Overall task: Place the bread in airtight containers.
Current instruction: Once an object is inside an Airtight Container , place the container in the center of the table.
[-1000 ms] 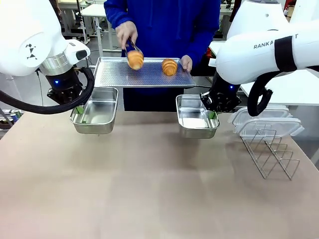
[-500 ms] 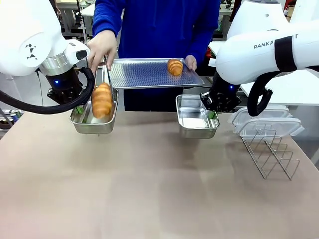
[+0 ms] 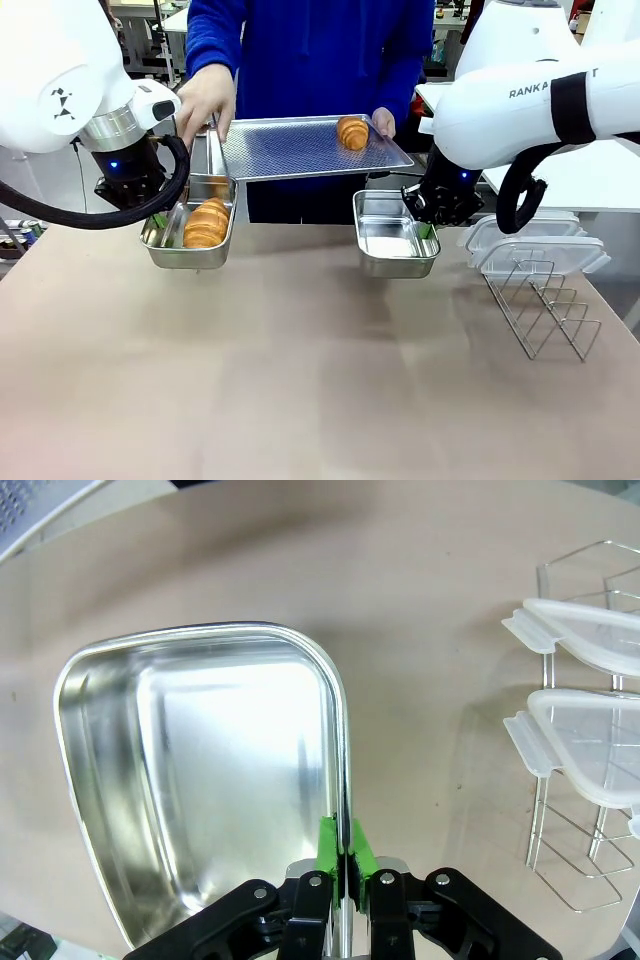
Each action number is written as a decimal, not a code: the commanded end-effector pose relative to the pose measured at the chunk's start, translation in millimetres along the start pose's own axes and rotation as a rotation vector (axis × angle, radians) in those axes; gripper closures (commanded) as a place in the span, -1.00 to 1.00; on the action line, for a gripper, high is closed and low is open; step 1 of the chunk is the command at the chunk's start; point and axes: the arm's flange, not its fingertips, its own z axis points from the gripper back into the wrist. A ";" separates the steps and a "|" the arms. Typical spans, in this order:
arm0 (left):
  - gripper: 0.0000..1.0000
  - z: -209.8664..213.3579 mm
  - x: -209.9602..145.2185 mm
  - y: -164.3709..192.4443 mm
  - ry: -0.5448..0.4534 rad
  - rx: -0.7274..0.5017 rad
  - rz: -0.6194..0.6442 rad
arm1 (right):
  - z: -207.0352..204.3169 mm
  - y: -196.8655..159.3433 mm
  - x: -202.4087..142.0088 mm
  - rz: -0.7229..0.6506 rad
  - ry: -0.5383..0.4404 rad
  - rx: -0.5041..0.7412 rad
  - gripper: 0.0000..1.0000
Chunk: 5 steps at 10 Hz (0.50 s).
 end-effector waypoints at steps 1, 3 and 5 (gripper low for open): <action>0.90 4.0 2.5 -1.2 -0.009 -0.003 0.000 | 2.1 1.8 -1.2 -0.010 -0.009 -0.003 0.89; 0.90 4.0 2.5 -1.2 -0.009 -0.003 0.000 | 2.1 1.8 -1.2 -0.010 -0.009 -0.003 0.89; 0.90 4.0 2.5 -1.2 -0.009 -0.003 0.000 | 2.1 1.8 -1.2 -0.010 -0.009 -0.003 0.89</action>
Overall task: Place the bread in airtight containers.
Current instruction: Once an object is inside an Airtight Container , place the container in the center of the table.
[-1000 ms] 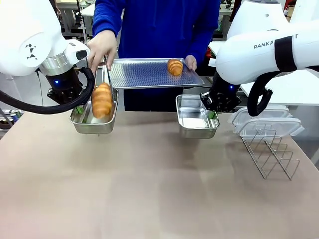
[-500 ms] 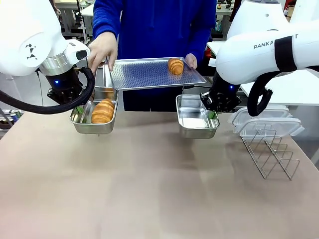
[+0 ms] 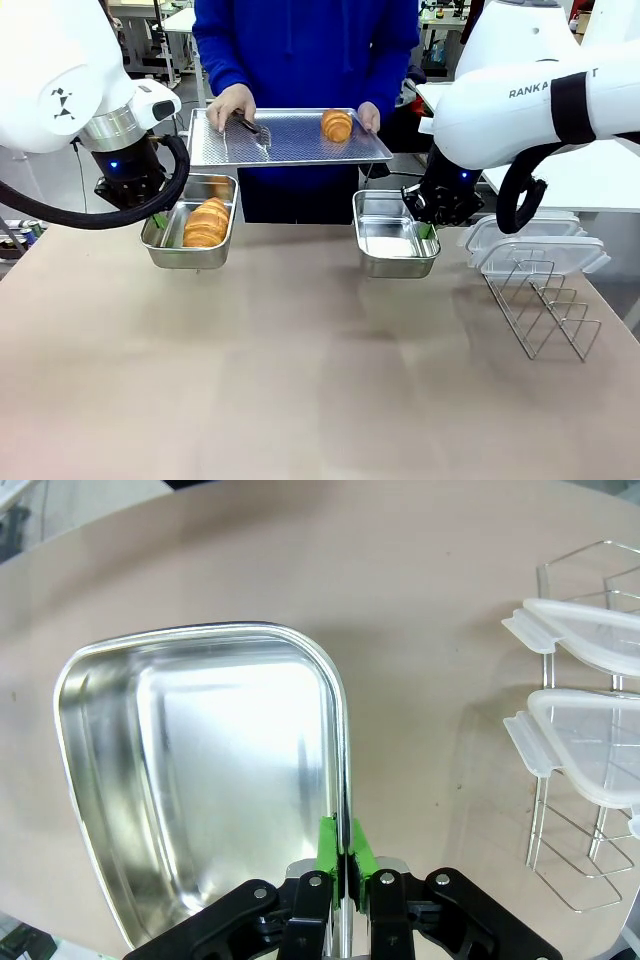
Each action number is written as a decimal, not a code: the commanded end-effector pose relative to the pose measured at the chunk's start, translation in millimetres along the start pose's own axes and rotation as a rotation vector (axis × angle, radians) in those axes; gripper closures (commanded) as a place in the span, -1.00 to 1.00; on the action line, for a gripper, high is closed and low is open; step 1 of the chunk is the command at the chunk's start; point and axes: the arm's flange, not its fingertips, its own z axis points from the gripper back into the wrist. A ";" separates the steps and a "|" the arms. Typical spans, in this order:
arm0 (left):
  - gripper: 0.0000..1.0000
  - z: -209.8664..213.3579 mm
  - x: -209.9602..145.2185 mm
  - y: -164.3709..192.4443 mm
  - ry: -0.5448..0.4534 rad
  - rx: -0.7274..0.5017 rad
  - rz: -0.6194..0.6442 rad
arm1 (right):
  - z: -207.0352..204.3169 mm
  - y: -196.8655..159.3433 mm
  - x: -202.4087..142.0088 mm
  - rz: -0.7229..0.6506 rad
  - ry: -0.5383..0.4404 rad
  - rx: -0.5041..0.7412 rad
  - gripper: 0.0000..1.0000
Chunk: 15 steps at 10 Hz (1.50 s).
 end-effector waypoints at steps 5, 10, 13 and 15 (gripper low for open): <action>0.90 4.0 2.5 -1.2 -0.009 -0.003 0.000 | 2.1 1.8 -1.2 -0.010 -0.009 -0.003 0.89; 0.90 4.0 2.5 -1.2 -0.009 -0.003 0.000 | 2.1 1.8 -1.2 -0.010 -0.009 -0.003 0.89; 0.90 4.0 2.5 -1.2 -0.009 -0.003 0.000 | 2.1 1.8 -1.2 -0.010 -0.009 -0.003 0.89; 0.90 4.0 2.5 -1.2 -0.009 -0.003 0.000 | 2.1 1.8 -1.2 -0.010 -0.009 -0.003 0.89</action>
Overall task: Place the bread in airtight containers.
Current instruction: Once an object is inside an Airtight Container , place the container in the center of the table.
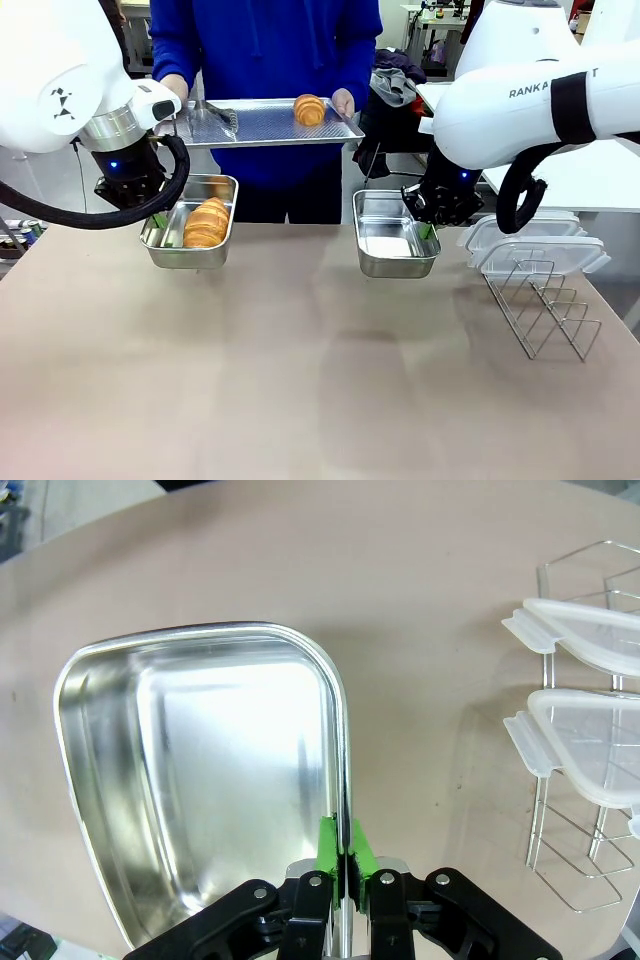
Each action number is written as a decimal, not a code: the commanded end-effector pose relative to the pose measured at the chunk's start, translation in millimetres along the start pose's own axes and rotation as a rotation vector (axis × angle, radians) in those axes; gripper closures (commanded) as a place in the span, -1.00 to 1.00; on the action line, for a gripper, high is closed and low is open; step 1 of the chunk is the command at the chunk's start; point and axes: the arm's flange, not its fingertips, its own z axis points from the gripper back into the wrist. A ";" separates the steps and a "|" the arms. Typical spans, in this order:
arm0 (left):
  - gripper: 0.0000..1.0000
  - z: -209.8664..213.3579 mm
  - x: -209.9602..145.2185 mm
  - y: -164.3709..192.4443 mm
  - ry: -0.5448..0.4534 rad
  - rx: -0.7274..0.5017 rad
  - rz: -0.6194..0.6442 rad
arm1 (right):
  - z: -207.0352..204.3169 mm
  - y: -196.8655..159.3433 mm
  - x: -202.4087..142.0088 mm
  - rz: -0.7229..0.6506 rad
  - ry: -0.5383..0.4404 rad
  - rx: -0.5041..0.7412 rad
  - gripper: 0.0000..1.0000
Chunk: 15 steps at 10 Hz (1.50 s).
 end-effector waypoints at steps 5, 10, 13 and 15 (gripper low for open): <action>0.90 -35.9 -25.5 47.6 0.055 -0.016 0.109 | 2.1 1.8 -1.2 -0.010 -0.009 -0.003 0.89; 0.90 -102.2 -50.5 62.0 0.051 0.019 0.092 | 2.1 1.8 -1.2 -0.010 -0.009 -0.003 0.89; 0.90 -127.3 -48.0 67.1 0.077 -0.012 0.096 | 2.1 1.8 -1.2 -0.010 -0.009 -0.003 0.89; 0.90 -142.1 -51.0 64.5 0.107 -0.022 0.087 | 2.1 1.8 -1.2 -0.010 -0.009 -0.003 0.89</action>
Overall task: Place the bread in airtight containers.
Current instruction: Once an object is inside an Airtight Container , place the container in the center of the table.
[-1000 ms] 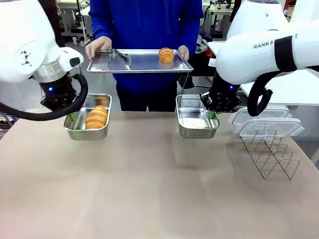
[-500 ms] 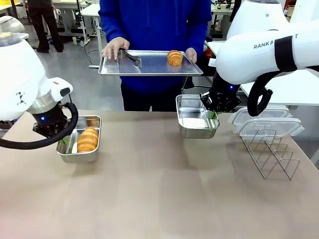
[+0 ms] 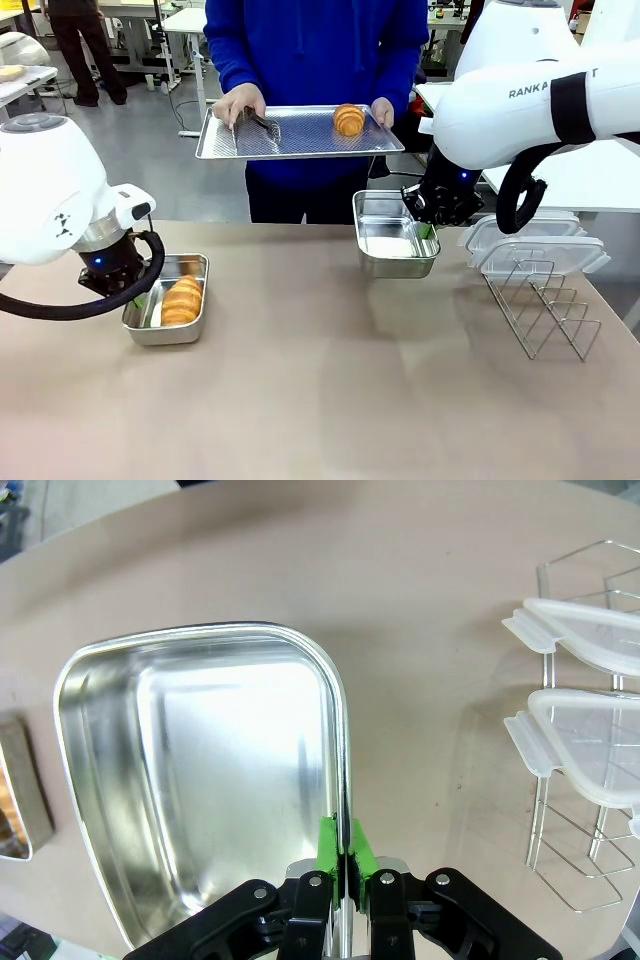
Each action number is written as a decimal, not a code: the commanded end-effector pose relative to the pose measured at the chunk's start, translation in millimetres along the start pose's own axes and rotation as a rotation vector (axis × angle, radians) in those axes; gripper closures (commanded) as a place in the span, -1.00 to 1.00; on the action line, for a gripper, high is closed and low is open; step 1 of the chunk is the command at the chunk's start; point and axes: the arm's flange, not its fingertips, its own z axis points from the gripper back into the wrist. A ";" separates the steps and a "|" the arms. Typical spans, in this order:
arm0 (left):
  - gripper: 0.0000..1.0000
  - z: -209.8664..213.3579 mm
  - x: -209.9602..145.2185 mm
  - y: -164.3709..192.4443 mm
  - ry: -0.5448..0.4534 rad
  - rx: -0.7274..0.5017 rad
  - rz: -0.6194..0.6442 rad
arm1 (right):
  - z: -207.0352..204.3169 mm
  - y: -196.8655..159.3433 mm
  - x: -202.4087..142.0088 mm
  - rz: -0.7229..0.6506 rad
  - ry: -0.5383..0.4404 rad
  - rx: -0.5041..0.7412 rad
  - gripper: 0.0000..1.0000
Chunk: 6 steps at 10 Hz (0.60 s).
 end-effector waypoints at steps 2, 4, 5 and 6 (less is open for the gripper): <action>0.55 -3.6 6.4 -2.6 -0.005 -0.014 -0.034 | 2.3 1.7 -1.1 -0.011 -0.009 -0.003 0.89; -0.58 11.2 7.4 -2.5 -0.028 -0.008 -0.048 | 2.3 1.7 -1.1 -0.011 -0.009 -0.003 0.89; -1.00 24.9 9.7 -0.7 -0.039 -0.038 -0.064 | 2.3 1.7 -1.1 -0.011 -0.009 -0.003 0.89; -1.00 50.7 11.9 5.4 -0.068 -0.089 -0.080 | 2.3 1.7 -1.1 -0.011 -0.009 -0.003 0.89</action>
